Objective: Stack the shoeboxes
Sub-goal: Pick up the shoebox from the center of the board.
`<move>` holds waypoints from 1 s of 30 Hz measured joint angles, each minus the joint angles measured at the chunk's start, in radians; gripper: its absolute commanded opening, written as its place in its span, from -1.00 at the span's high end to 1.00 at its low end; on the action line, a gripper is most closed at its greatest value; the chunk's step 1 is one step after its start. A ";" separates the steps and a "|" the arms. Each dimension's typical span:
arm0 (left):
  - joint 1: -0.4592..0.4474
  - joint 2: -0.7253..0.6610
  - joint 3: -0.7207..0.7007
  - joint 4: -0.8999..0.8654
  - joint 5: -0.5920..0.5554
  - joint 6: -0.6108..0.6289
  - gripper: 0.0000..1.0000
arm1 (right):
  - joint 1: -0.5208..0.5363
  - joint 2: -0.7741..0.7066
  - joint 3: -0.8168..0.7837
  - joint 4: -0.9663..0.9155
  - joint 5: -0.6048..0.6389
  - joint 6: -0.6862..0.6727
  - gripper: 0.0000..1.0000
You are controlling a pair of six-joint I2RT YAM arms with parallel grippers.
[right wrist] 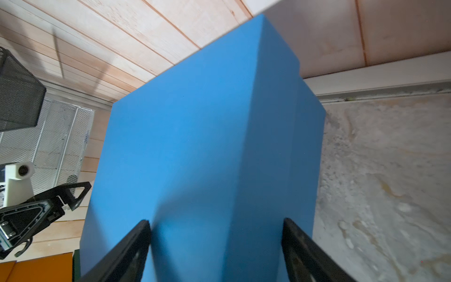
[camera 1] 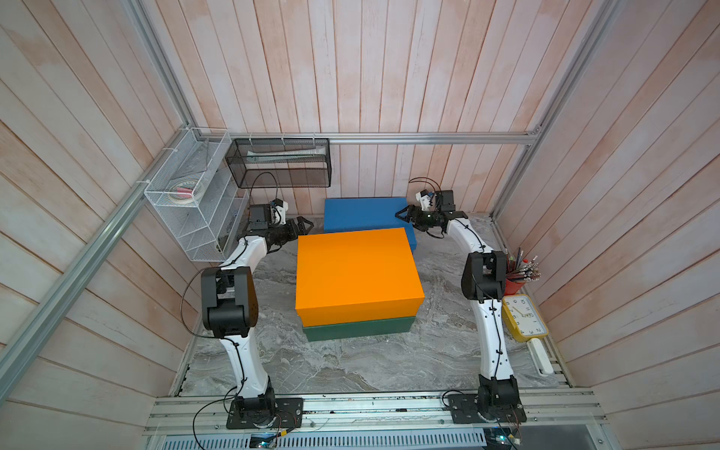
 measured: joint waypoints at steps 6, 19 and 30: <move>-0.006 0.045 0.015 0.059 0.024 -0.056 -0.99 | -0.008 -0.002 -0.021 0.022 -0.021 0.035 -0.89; -0.030 0.105 -0.008 0.209 0.022 -0.208 -1.00 | -0.072 -0.075 -0.167 0.089 -0.096 0.100 -0.90; -0.026 0.117 -0.083 0.381 0.019 -0.360 -1.00 | -0.028 -0.061 -0.136 0.159 -0.174 0.156 -0.88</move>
